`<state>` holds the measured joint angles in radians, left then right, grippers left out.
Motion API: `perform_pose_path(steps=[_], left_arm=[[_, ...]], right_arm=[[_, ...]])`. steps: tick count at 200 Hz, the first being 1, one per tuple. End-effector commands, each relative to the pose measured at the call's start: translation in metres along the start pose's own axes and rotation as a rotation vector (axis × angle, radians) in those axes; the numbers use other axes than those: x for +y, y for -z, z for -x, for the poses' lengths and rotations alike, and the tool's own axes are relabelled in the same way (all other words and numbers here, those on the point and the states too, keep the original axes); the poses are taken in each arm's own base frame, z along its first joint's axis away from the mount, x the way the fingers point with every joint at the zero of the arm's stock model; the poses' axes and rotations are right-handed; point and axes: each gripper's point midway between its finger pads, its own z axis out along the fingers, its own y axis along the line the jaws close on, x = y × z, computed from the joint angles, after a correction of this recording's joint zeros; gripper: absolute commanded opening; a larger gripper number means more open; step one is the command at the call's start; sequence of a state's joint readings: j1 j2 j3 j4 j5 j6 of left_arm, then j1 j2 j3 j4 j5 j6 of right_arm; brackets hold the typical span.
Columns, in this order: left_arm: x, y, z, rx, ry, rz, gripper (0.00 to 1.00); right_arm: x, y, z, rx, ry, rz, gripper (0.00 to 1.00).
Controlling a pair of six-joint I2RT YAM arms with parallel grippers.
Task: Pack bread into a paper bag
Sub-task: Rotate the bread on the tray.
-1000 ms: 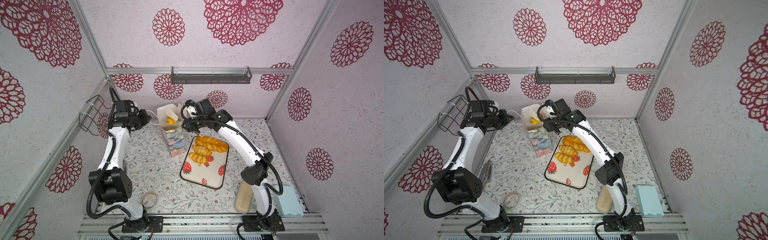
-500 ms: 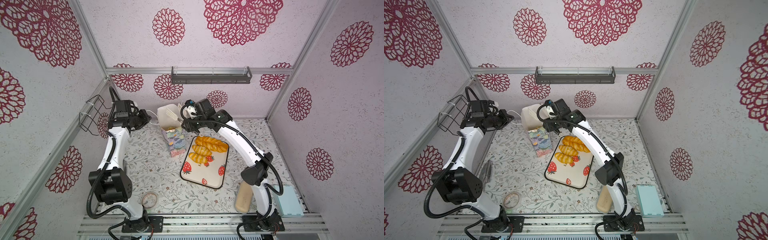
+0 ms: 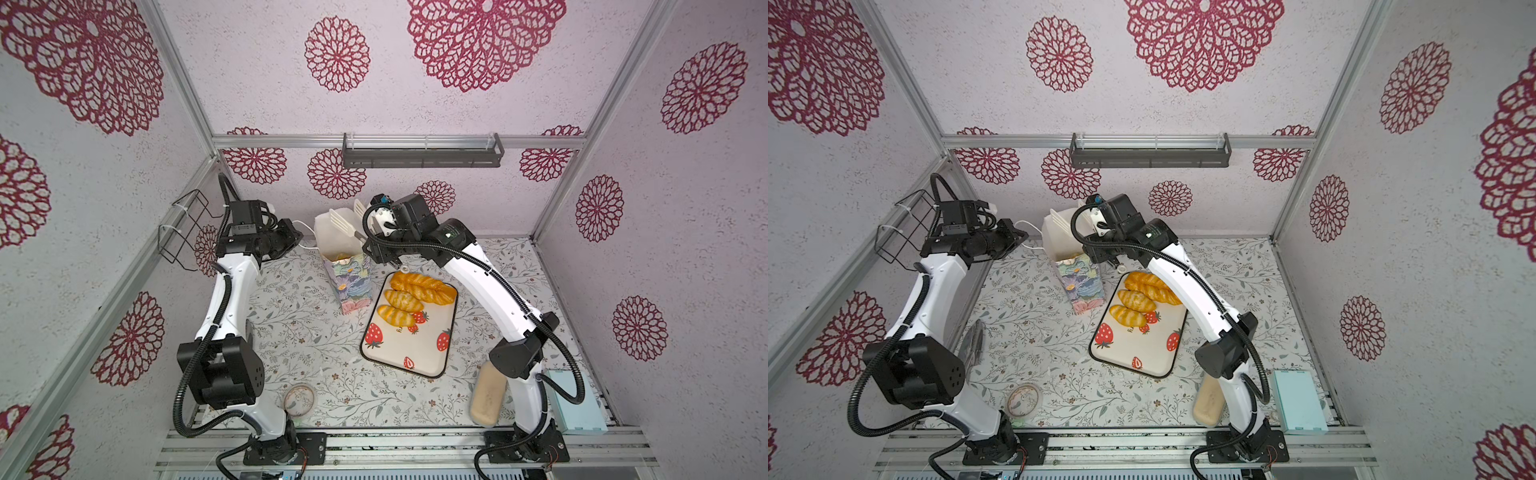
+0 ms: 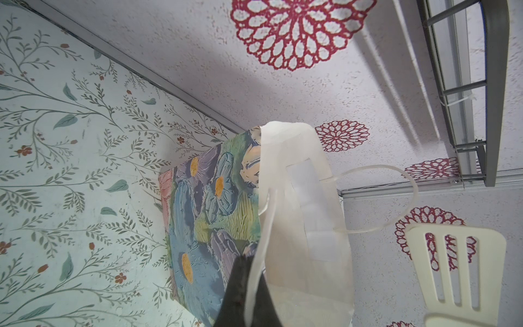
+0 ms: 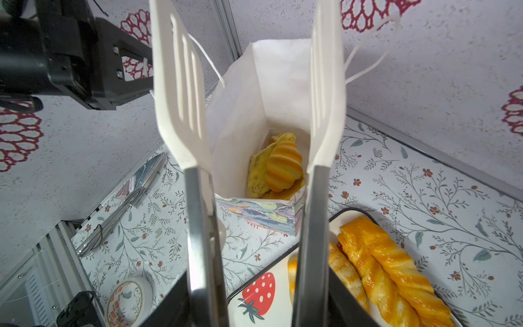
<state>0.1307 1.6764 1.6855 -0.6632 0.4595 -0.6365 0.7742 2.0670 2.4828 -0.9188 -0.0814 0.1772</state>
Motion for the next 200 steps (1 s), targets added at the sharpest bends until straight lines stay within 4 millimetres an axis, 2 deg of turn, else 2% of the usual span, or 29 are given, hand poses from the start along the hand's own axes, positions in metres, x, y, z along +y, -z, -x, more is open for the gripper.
perform_pose_path(steps=[1,61,139,173,200], left_arm=[[-0.001,-0.003,-0.001,0.000,-0.008,-0.008,0.00],[-0.001,-0.002,-0.001,-0.002,-0.010,-0.007,0.00],[-0.001,-0.001,-0.001,-0.004,-0.012,-0.007,0.00],[0.000,0.000,0.000,-0.007,-0.009,-0.002,0.00],[-0.002,0.000,0.000,-0.006,-0.012,-0.006,0.00]], right_arm=[[0.004,0.051,0.034,-0.132,0.019,-0.012,0.57],[-0.001,0.075,0.035,-0.161,0.020,-0.049,0.57],[-0.015,0.104,0.027,-0.196,0.011,-0.127,0.57],[-0.028,0.120,0.017,-0.213,-0.013,-0.165,0.57],[-0.042,0.128,0.002,-0.195,-0.035,-0.205,0.57]])
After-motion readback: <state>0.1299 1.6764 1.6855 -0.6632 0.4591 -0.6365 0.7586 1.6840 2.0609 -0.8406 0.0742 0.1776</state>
